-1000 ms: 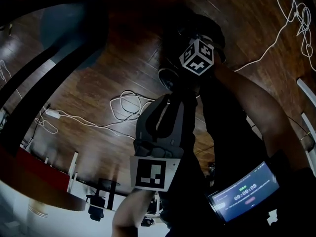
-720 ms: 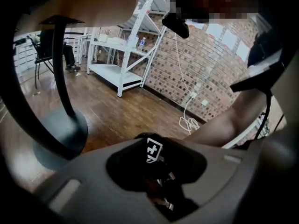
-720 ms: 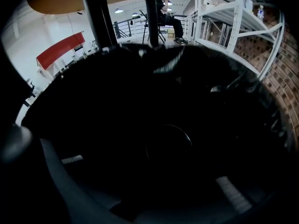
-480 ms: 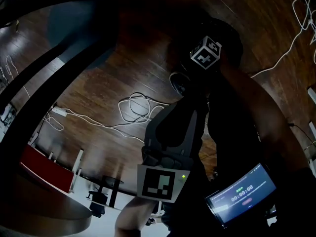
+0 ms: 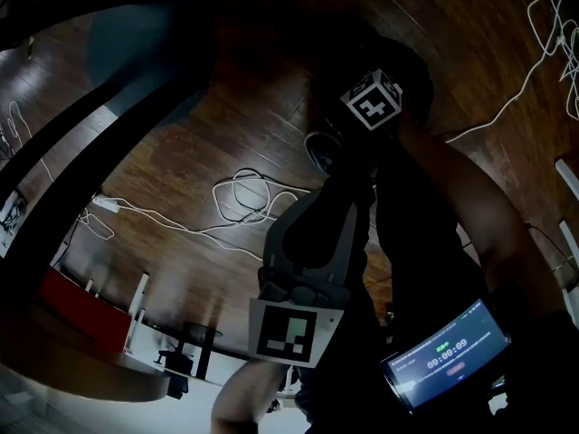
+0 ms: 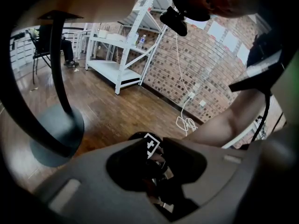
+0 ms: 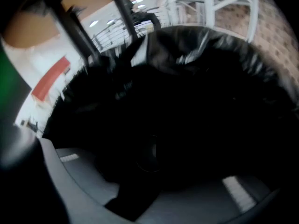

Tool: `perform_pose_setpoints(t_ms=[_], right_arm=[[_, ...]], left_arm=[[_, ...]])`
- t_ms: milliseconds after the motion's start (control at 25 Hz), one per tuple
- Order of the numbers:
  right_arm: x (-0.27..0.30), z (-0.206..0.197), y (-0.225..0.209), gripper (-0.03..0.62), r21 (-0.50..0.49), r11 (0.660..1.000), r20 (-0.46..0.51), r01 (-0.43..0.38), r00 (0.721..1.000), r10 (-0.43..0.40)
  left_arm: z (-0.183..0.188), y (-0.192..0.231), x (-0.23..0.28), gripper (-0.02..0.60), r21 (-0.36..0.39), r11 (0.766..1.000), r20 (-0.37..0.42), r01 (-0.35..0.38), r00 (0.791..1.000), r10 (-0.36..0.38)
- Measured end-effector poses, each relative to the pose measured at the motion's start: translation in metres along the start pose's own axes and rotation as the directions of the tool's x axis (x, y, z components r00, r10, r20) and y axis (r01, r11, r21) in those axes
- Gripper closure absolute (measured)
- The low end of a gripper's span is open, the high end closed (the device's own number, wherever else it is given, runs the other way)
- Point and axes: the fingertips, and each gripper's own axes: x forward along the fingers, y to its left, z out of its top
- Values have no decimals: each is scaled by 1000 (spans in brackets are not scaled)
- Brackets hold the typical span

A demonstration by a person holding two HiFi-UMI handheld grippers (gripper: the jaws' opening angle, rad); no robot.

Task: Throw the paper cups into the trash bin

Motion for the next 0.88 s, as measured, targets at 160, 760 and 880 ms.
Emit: perform_pose_setpoints(t_ms=[160,760,880], right_arm=[[-23,6,14,477,67,997,7,-39,999,39],[-264,17,67,487,16,999,62,-42,997,41],[-319,44,57,490,26,999,136,-20,991,16]], left_arm=[[10,-7,-9,476,-25,1000,23,-2,1000,2],[82,-68,-118,476,28,997,145,-70,987,65],[115,-77,-143,476,63,993,208,-102,974,86]])
